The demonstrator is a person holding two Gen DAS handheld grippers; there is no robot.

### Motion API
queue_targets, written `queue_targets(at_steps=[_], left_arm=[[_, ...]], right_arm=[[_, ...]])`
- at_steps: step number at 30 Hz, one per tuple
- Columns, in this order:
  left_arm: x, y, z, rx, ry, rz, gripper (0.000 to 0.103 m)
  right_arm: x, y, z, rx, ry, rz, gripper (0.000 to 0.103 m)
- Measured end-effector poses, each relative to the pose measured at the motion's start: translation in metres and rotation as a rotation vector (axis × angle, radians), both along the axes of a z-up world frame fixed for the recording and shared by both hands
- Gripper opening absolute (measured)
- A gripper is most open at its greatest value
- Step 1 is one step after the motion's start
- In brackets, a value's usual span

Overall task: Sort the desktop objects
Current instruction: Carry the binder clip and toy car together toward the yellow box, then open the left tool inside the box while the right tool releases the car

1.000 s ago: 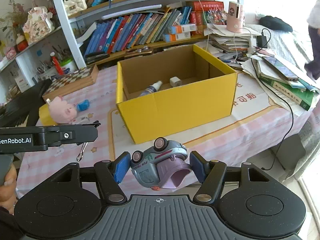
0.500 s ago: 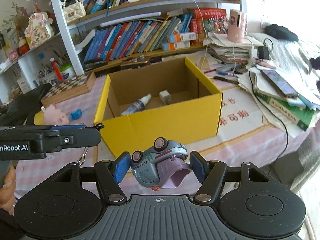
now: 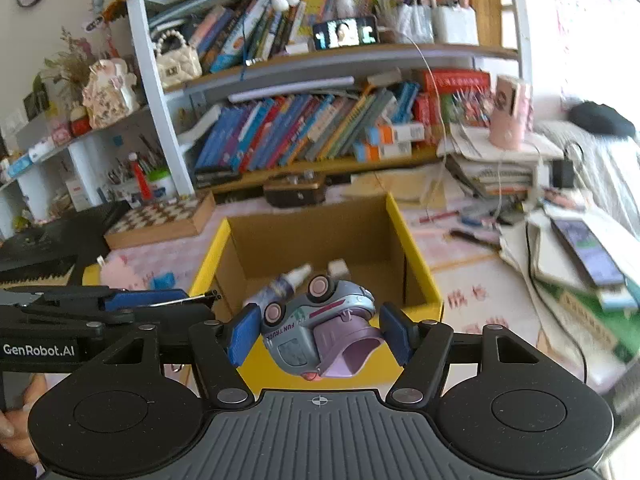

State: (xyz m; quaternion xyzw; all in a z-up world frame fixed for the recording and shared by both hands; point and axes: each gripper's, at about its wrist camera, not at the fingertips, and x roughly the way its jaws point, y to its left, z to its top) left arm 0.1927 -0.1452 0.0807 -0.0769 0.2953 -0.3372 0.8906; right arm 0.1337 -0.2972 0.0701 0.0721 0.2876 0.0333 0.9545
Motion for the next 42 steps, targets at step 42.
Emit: queue_targets(at_steps=[42], left_arm=[[0.168,-0.075,-0.079,0.648,0.087,-0.126,0.044]], right_arm=[[0.182,0.052,-0.111,-0.685,0.365,0.714,0.066]])
